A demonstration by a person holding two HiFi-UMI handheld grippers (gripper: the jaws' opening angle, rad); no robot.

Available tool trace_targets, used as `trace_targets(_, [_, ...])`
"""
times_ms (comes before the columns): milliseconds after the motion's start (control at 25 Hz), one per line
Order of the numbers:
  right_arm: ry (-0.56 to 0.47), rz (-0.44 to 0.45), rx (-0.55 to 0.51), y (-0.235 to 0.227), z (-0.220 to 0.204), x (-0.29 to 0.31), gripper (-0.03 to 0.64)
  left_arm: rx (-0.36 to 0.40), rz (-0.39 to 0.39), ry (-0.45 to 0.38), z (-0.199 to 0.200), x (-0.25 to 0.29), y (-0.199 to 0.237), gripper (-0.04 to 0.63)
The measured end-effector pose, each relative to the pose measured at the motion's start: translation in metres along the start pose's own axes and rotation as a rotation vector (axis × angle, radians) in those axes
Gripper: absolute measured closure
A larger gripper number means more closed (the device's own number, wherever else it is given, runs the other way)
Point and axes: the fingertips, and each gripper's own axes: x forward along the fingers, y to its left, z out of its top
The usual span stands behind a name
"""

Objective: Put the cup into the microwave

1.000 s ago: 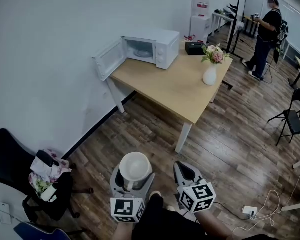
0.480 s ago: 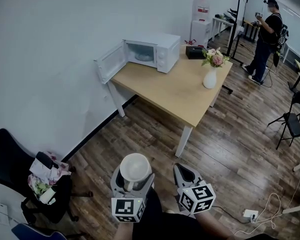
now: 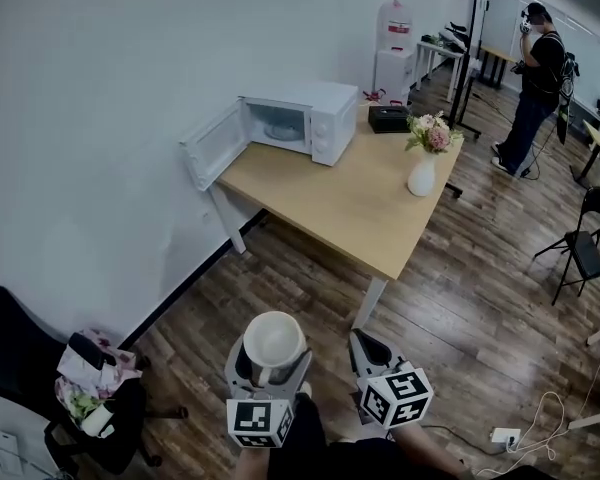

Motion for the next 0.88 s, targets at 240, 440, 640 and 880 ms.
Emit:
trace_targets(240, [0.0, -0.015, 0.001, -0.006, 0.012, 0.043, 0.623, -0.003, -0.026, -0.001, 0.006, 0.039, 0.025, 0.117])
trace_targets(440, [-0.005, -0.034, 0.006, -0.017, 0.024, 0.072, 0.623, -0.003, -0.043, 0.001, 0.012, 0.067, 0.04, 0.117])
trace_targets(640, [-0.007, -0.05, 0.012, -0.021, 0.034, 0.099, 0.623, -0.004, -0.059, 0.0, 0.018, 0.088, 0.058, 0.117])
trace_targets(880, [-0.005, -0.067, 0.016, -0.019, 0.041, 0.126, 0.623, -0.001, -0.073, -0.001, 0.023, 0.105, 0.081, 0.117])
